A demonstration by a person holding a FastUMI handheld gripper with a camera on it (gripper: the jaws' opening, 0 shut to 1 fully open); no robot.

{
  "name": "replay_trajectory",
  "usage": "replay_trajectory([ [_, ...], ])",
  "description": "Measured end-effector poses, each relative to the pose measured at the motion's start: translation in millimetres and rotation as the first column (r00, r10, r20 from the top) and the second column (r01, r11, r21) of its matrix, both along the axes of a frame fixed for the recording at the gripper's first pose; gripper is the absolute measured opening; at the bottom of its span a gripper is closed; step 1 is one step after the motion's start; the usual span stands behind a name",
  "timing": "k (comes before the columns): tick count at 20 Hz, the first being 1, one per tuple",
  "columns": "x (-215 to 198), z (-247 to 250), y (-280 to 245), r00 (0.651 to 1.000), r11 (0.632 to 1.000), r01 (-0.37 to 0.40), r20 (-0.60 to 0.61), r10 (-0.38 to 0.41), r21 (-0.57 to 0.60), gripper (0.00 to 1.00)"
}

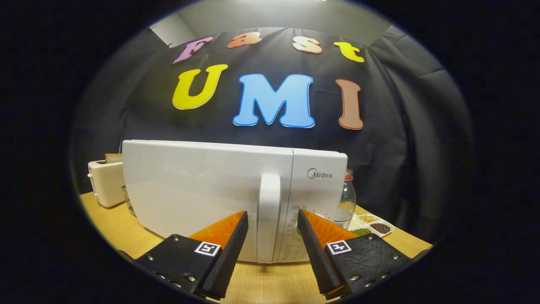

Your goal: Open the microwave, put the food inside, and close the microwave door.

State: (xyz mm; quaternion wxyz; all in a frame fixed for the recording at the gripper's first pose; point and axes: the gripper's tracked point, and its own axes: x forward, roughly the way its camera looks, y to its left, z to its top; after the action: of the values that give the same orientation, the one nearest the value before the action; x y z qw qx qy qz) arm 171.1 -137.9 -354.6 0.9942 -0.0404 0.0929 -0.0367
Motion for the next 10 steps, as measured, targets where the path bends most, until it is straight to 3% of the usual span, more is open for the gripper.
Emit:
replay_trajectory([
  [4, 8, -2, 2, 0.999, 0.999, -0.01, 0.04, 0.011, -0.041, 0.62],
  [5, 11, -2, 2, 0.999, 0.999, -0.011, 0.046, 0.013, -0.046, 0.49],
  [6, 14, -3, 4, 0.999, 0.999, -0.017, 0.046, 0.019, -0.044, 0.46],
  [7, 13, -5, 4, 0.999, 0.999, -0.008, 0.043, 0.009, -0.043, 0.36],
  [10, 10, -9, 1, 1.0, 1.0, 0.02, -0.004, -0.02, 0.016, 0.31],
])
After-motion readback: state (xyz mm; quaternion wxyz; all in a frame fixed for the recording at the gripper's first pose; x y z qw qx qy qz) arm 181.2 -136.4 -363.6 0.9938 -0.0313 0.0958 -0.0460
